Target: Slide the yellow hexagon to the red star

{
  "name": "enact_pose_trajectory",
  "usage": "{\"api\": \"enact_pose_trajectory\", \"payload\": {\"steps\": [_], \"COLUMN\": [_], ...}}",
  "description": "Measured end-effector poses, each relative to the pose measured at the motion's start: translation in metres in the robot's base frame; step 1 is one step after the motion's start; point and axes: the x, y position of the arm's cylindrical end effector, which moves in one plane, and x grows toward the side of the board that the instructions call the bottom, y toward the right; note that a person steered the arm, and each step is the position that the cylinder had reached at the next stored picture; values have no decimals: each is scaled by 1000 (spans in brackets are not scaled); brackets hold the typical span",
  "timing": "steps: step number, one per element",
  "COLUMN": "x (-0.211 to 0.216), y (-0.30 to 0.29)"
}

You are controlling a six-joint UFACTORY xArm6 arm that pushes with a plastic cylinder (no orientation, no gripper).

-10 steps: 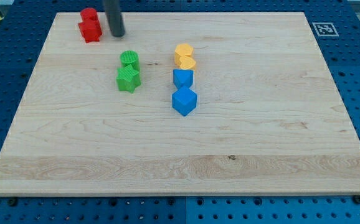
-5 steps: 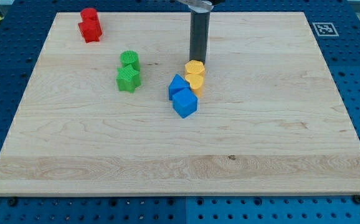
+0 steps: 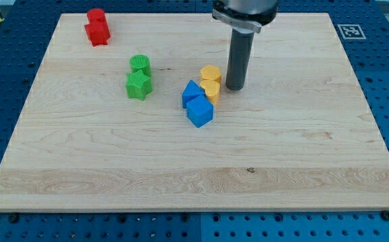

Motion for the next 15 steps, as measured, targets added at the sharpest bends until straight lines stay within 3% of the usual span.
{"api": "enact_pose_trajectory", "payload": {"steps": [2,4,7,8,9,11,15], "x": [6,6,-54,-46,-12,-7,-87], "y": [-15,-80,-106,-96,-79,-130,-136]}}
